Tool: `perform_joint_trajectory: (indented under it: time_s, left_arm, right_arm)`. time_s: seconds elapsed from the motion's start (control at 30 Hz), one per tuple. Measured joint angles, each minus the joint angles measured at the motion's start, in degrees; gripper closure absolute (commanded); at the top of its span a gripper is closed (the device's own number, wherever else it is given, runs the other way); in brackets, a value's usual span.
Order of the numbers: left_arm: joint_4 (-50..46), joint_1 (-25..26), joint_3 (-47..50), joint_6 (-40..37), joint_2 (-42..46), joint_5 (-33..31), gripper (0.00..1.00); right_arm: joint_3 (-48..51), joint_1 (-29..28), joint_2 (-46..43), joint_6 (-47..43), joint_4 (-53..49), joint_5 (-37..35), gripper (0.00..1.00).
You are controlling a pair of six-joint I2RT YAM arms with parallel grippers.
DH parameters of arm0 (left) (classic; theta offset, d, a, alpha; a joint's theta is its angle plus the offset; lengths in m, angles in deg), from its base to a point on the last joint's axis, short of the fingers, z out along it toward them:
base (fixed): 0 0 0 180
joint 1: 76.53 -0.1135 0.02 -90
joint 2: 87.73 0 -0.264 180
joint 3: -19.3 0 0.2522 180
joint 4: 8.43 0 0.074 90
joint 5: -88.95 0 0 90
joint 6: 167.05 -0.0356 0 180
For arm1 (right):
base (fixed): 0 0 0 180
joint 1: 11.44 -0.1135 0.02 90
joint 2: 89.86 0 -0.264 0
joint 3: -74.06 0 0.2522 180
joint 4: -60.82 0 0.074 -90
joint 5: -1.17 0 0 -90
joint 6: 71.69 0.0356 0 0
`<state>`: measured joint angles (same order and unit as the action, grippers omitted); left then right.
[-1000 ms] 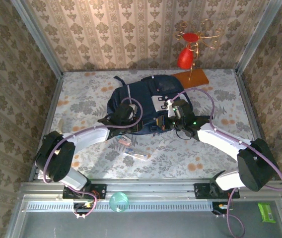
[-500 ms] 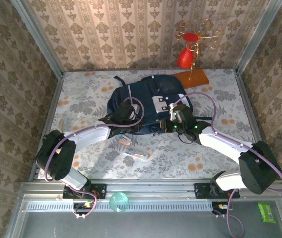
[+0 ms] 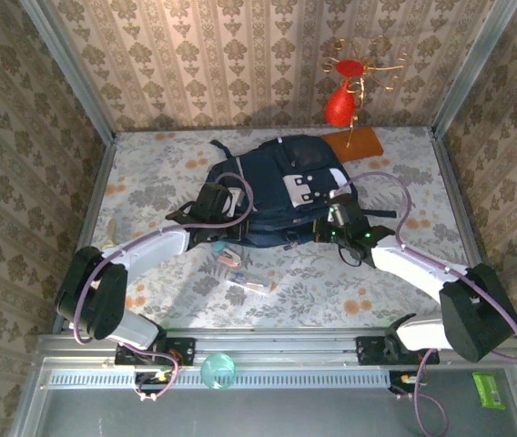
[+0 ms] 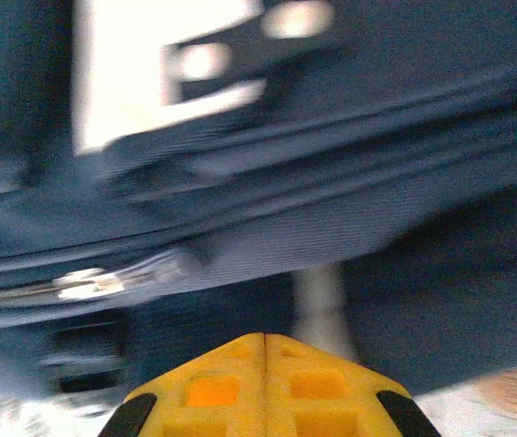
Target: Pack the student bag
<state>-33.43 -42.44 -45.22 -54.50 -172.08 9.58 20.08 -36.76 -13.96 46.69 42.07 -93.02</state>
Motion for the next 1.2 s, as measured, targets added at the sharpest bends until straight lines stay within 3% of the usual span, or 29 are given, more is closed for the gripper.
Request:
perform_joint_trajectory:
  time_s: [0.1, 0.23, 0.4, 0.5, 0.67, 0.87, 1.2]
  left_arm:
    - [-0.76, -0.83, 0.00, -2.21, 0.00, 0.15, 1.00]
    - [-0.76, 0.13, -0.15, -4.87, -0.13, 2.16, 1.00]
    - [-1.70, 3.23, -2.99, -7.41, -1.95, 5.73, 1.00]
    - [-1.66, 5.31, -4.70, -8.57, -2.32, 7.76, 1.00]
    - [-1.88, 7.85, -7.43, -10.97, -3.58, 9.44, 1.00]
    - [-1.97, 8.37, -7.74, -12.61, -4.11, 9.97, 1.00]
    - [-1.99, 8.37, -7.74, -13.81, -4.11, 9.97, 1.00]
  right_arm:
    - [0.74, 3.45, -0.11, -0.76, -2.49, -2.14, 0.96]
    - [0.85, 4.07, -0.96, -3.13, -3.45, -0.94, 0.72]
    - [0.85, 3.02, -5.70, -3.82, -2.80, 6.56, 0.48]
    - [0.83, 0.76, -6.88, -0.04, 0.83, 12.55, 0.41]
    - [-0.31, -2.01, -3.56, 11.21, 6.69, 17.44, 0.34]
    - [-0.31, -2.10, -1.51, 22.95, 12.63, 16.85, 0.33]
    - [-0.52, -2.14, -0.15, 30.10, 15.98, 13.49, 0.37]
